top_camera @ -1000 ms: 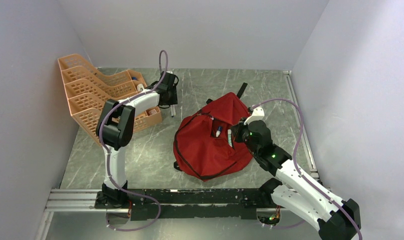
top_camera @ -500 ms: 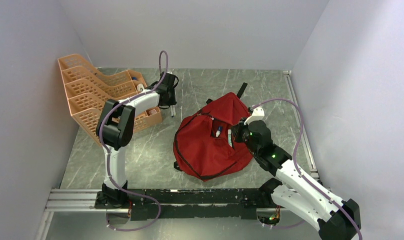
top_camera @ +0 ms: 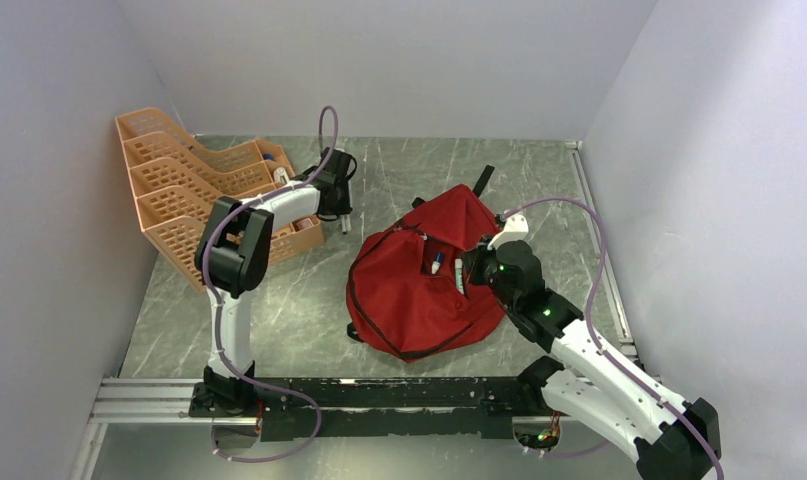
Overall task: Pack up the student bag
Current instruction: Pick up the stationery from the center of the board.
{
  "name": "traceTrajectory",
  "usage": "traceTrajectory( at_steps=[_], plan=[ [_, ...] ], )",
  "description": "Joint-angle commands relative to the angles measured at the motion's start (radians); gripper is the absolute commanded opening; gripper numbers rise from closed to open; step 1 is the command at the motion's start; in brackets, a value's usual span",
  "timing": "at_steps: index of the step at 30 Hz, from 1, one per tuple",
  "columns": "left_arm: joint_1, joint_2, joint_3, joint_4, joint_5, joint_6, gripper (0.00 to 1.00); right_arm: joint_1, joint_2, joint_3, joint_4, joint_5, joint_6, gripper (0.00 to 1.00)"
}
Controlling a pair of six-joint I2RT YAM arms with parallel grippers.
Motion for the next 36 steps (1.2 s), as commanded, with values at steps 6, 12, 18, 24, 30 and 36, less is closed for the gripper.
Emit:
traceTrajectory(
  at_steps=[6, 12, 18, 24, 30, 36],
  plan=[
    [0.008, 0.035, 0.006, -0.009, -0.005, 0.022, 0.30, 0.003, -0.023, -0.010, -0.007, 0.011, -0.006, 0.00],
    [0.008, 0.059, 0.009, -0.021, -0.003, 0.025, 0.29, 0.003, -0.025, -0.010, -0.009, 0.013, -0.006, 0.00],
    [0.008, 0.069, 0.011, -0.025, 0.003, 0.025, 0.24, 0.003, -0.027, -0.009, -0.012, 0.013, -0.007, 0.00],
    [0.008, 0.043, 0.005, -0.016, 0.005, 0.021, 0.10, 0.003, -0.028, -0.007, -0.013, 0.014, -0.009, 0.00],
    [0.008, -0.044, 0.005, -0.025, 0.003, 0.015, 0.08, 0.003, -0.028, -0.005, -0.013, 0.012, -0.006, 0.00],
    [0.008, -0.203, -0.058, 0.003, 0.015, -0.012, 0.05, 0.003, -0.033, -0.011, -0.004, 0.015, 0.006, 0.00]
  ],
)
